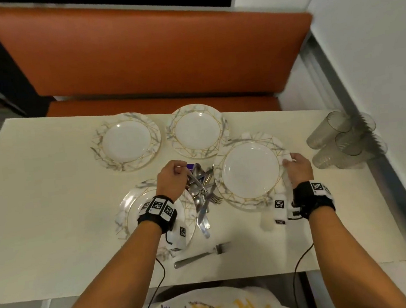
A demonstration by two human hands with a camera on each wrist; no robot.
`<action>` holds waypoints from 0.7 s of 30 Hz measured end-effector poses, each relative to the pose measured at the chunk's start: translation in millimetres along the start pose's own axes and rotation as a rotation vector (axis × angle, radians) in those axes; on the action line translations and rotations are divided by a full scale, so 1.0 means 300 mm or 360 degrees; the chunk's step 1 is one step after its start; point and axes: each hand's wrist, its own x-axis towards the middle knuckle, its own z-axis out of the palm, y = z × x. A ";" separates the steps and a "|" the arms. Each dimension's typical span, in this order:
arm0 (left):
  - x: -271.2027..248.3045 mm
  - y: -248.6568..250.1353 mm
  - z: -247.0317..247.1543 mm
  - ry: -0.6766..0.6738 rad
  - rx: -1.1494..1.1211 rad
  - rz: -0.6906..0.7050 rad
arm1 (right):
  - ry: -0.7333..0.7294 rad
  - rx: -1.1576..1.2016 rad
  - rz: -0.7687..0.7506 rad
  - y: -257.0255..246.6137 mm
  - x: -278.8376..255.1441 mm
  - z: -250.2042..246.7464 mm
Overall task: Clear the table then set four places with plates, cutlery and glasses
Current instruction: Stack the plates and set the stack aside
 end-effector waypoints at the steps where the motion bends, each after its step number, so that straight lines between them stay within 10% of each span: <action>1: 0.007 0.006 -0.002 -0.0004 -0.0027 0.0001 | 0.0009 0.0028 -0.0058 -0.034 -0.007 -0.003; 9: 0.077 0.039 -0.012 -0.0103 -0.0359 -0.0323 | -0.0273 0.0270 -0.0208 -0.257 -0.058 0.188; 17: 0.070 -0.029 -0.173 0.0650 -0.0640 -0.0268 | -0.0828 0.0067 -0.0177 -0.326 -0.045 0.436; 21: 0.050 -0.053 -0.249 0.0779 -0.0489 -0.0227 | -0.0644 -0.0219 -0.0164 -0.345 0.083 0.491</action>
